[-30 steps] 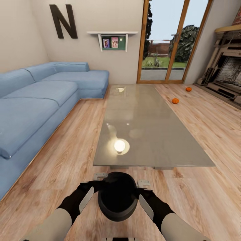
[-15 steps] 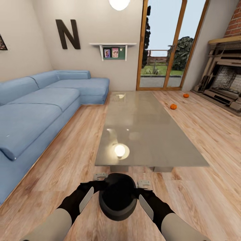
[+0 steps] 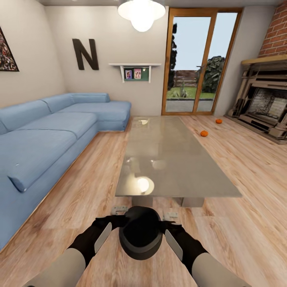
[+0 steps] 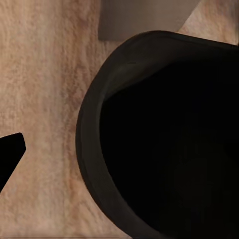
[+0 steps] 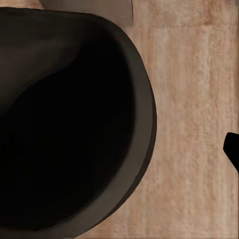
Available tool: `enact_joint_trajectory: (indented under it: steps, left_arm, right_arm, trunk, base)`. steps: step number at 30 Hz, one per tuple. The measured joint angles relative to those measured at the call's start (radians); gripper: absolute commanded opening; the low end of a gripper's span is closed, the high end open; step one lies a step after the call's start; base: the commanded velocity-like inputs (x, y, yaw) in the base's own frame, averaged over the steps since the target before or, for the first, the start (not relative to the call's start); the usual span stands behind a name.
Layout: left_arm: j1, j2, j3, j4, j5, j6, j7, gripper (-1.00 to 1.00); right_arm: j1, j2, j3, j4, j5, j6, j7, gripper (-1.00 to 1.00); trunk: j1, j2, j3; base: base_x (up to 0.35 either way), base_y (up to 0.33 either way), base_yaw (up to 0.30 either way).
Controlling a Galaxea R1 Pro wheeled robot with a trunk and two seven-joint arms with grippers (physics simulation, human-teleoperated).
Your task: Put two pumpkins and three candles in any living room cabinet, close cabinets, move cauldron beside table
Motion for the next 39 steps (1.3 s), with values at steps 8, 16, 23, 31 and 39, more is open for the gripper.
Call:
enact_joint_trajectory:
  steps: [8, 16, 23, 31, 39]
  left_arm:
    - [0.0, 0.0, 0.0, -0.002, -0.001, 0.0, 0.001, 1.0]
    - [0.0, 0.0, 0.001, -0.004, -0.001, 0.001, 0.003, 1.0]
    - [0.002, 0.0, -0.002, -0.081, -0.001, 0.017, 0.004, 1.0]
    - [0.026, 0.001, -0.003, -0.186, -0.003, 0.043, 0.008, 1.0]
    - [0.063, 0.002, -0.004, -0.254, -0.003, 0.046, 0.008, 1.0]
  right_arm:
    - [0.001, 0.0, 0.001, -0.035, 0.0, -0.001, 0.0, 1.0]
    - [0.002, 0.0, 0.003, -0.037, -0.003, 0.0, 0.001, 1.0]
    - [0.003, -0.005, -0.002, -0.037, -0.002, -0.002, 0.003, 1.0]
    - [0.022, -0.008, -0.002, -0.044, -0.001, -0.074, 0.052, 1.0]
    - [0.033, -0.014, -0.002, -0.045, 0.0, -0.093, 0.065, 1.0]
  trunk:
    - [-0.003, 0.002, 0.031]
    - [-0.007, 0.004, 0.062]
    - [-0.01, 0.005, 0.089]
    - [-0.014, 0.007, 0.12]
    - [-0.018, 0.009, 0.151]
  base:
    - [-0.105, 0.0, 0.0]
    - [-0.067, 0.0, 0.0]
    - [-0.162, 0.0, 0.0]
    - [-0.041, 0.0, 0.0]
    - [-0.002, 0.0, 0.0]
